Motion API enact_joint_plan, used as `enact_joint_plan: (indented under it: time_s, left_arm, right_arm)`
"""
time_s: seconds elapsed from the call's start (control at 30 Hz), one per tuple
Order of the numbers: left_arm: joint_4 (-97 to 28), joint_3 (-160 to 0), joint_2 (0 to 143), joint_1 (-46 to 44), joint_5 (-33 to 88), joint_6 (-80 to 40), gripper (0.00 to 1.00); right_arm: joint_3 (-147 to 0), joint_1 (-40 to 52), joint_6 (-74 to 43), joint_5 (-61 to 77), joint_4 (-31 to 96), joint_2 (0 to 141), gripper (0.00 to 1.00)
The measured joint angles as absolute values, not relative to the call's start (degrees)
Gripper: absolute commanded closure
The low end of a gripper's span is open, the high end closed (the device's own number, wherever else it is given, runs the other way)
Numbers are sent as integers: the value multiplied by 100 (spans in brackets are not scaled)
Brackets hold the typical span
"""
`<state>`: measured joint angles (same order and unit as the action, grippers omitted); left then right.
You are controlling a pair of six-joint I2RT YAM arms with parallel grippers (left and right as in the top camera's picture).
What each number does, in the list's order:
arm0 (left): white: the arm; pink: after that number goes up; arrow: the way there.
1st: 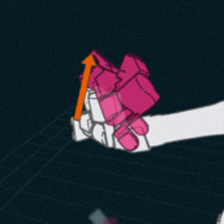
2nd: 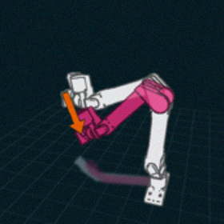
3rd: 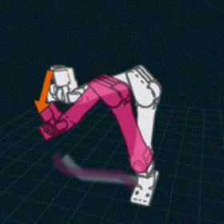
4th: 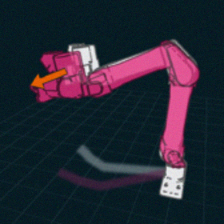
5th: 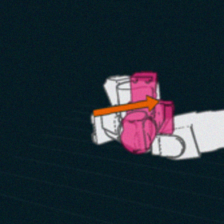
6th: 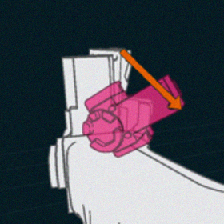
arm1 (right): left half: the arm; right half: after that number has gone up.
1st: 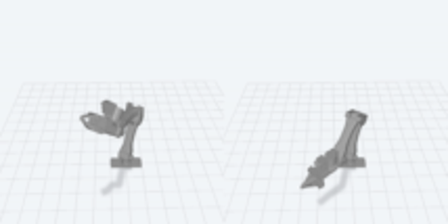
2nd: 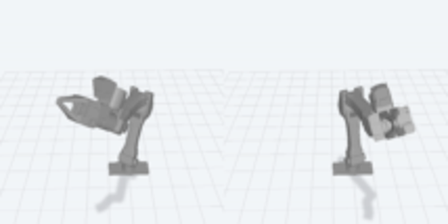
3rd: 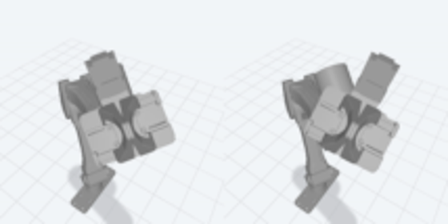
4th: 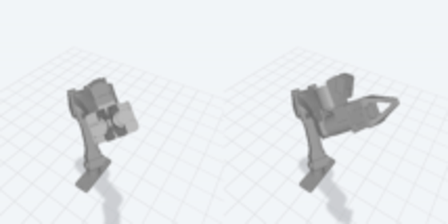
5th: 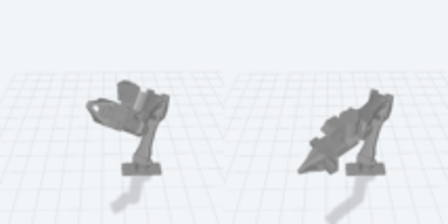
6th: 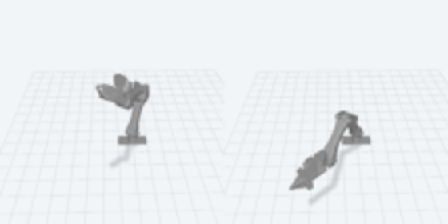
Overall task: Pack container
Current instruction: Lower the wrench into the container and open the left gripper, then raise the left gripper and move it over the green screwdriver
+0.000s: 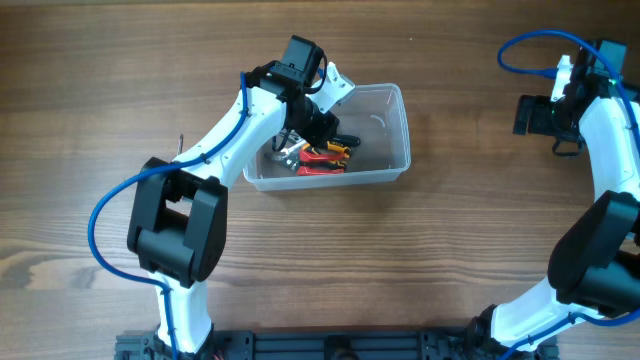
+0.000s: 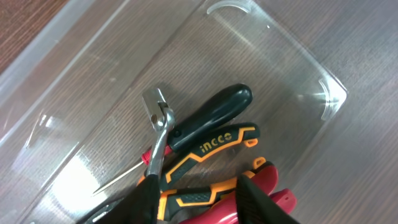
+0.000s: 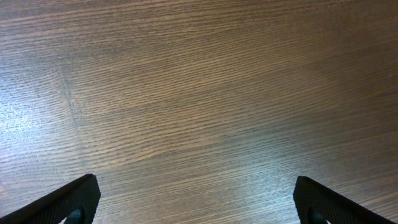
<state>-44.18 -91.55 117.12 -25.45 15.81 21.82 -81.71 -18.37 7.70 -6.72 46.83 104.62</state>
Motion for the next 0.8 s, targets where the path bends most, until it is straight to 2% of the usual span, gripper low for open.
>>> enact_joint_plan:
  time_s: [0.13, 0.23, 0.3, 0.37, 0.57, 0.8]
  left_arm:
    - [-4412, -9262, 11712, -2545, 1581, 2169, 30]
    - [-4412, -9579, 11710, -2545, 1581, 2163, 12]
    - [-4412, -9804, 11655, -2545, 1581, 2150, 9]
    - [-4414, -9990, 11533, -2543, 1579, 2152, 0]
    - [-4486, -10263, 10724, -2377, 1564, 2067, 0]
    - [-5238, -10326, 9780, -1533, 1247, 1903, 0]
  right_arm:
    - [-8171, -1837, 770, -672, 4681, 10462, 0]
    - [-8171, -1837, 773, -672, 4681, 10462, 0]
    - [-8171, -1837, 773, -672, 4681, 10462, 0]
    - [-8171, -1837, 770, -672, 4681, 10462, 0]
    - [-8171, -1837, 770, -672, 4681, 10462, 0]
    - [-8171, -1837, 770, -672, 4683, 10462, 0]
